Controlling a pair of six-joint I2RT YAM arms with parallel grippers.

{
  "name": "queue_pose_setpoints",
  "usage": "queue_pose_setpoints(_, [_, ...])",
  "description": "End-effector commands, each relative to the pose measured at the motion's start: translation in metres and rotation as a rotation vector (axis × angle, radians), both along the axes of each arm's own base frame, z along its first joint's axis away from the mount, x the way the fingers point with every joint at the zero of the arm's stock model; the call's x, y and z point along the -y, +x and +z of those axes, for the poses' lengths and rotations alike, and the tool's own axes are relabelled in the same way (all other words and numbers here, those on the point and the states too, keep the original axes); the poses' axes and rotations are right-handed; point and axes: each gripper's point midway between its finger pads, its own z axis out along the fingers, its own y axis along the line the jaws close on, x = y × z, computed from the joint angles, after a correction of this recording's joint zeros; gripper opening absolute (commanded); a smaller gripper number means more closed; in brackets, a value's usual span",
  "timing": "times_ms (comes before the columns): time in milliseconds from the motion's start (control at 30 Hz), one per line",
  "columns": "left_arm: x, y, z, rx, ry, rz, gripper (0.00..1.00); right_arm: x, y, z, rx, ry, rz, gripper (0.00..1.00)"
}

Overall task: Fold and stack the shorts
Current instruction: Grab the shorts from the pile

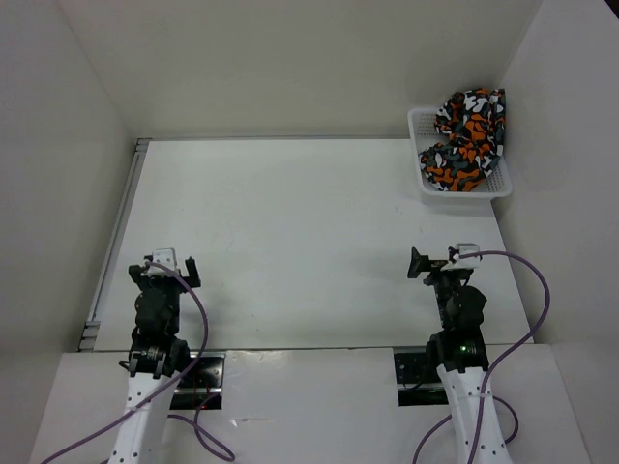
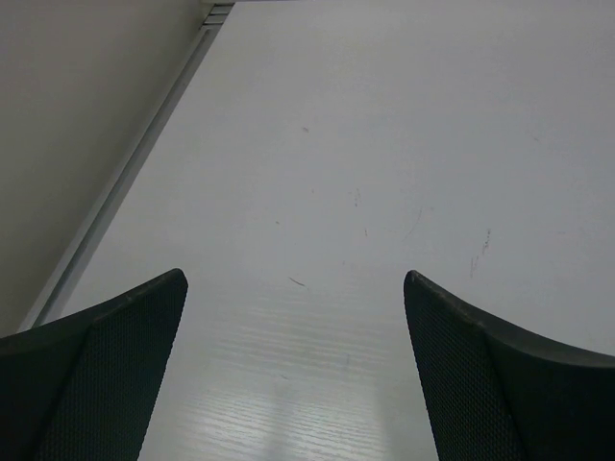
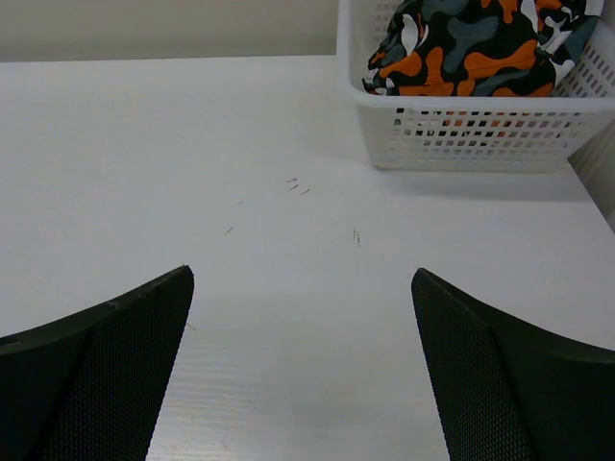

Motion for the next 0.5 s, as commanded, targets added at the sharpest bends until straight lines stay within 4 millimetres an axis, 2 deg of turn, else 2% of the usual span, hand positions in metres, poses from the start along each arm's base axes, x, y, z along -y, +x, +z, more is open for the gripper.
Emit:
queue_pose_setpoints(0, [0.022,0.006,-0.001,0.023,-0.004,-0.128,1.0,-0.001,0.001,-0.018,-0.024,-0.004,0.007,0.99])
queue_pose_setpoints(67, [0.051,0.006,-0.008,0.004,-0.015,-0.289,1.0,-0.004,0.001,-0.018,-0.023,-0.024,0.03,0.99])
queue_pose_setpoints(100, [0.051,0.006,-0.008,0.004,-0.015,-0.29,1.0,-0.007,0.001,-0.018,-0.023,-0.035,0.046,0.99])
queue_pose_setpoints(167, [0.049,0.006,-0.008,0.004,-0.015,-0.279,1.0,-0.025,-0.002,-0.011,-0.004,-0.121,0.171,0.99])
queue_pose_setpoints(200, [0.051,0.006,-0.008,0.004,-0.015,-0.29,1.0,-0.042,-0.006,-0.01,0.026,-0.32,0.311,1.0])
queue_pose_setpoints(233, [0.058,0.006,-0.008,0.004,-0.018,-0.333,1.0,-0.067,-0.014,-0.008,0.086,-0.446,0.478,0.98])
queue_pose_setpoints(267, [0.07,0.003,0.004,0.021,-0.02,-0.403,1.0,-0.08,-0.02,0.0,0.158,-0.563,0.571,0.99])
queue_pose_setpoints(300, [0.11,-0.009,0.0,0.004,-0.038,-0.637,1.0,-0.089,-0.025,-0.003,0.196,-0.655,0.645,0.99])
queue_pose_setpoints(333, [0.122,-0.015,0.005,0.013,-0.04,-0.715,1.0,-0.091,-0.027,0.001,0.414,-1.26,0.695,0.99])
queue_pose_setpoints(367, [0.132,-0.019,0.015,0.045,-0.032,-0.78,1.0,-0.095,-0.035,-0.018,0.407,-1.363,0.779,0.99])
queue_pose_setpoints(400, [0.142,-0.027,0.018,0.045,-0.035,-0.848,1.0,-0.092,-0.027,-0.003,0.463,-1.432,0.698,0.99])
queue_pose_setpoints(433, [0.17,-0.056,0.002,-0.045,-0.091,-1.051,1.0,-0.086,-0.019,-0.002,0.498,-1.553,0.631,0.99])
queue_pose_setpoints(467, [0.172,-0.068,-0.021,-0.162,-0.156,-1.062,1.0,-0.073,-0.012,0.006,0.518,-1.828,0.523,0.98])
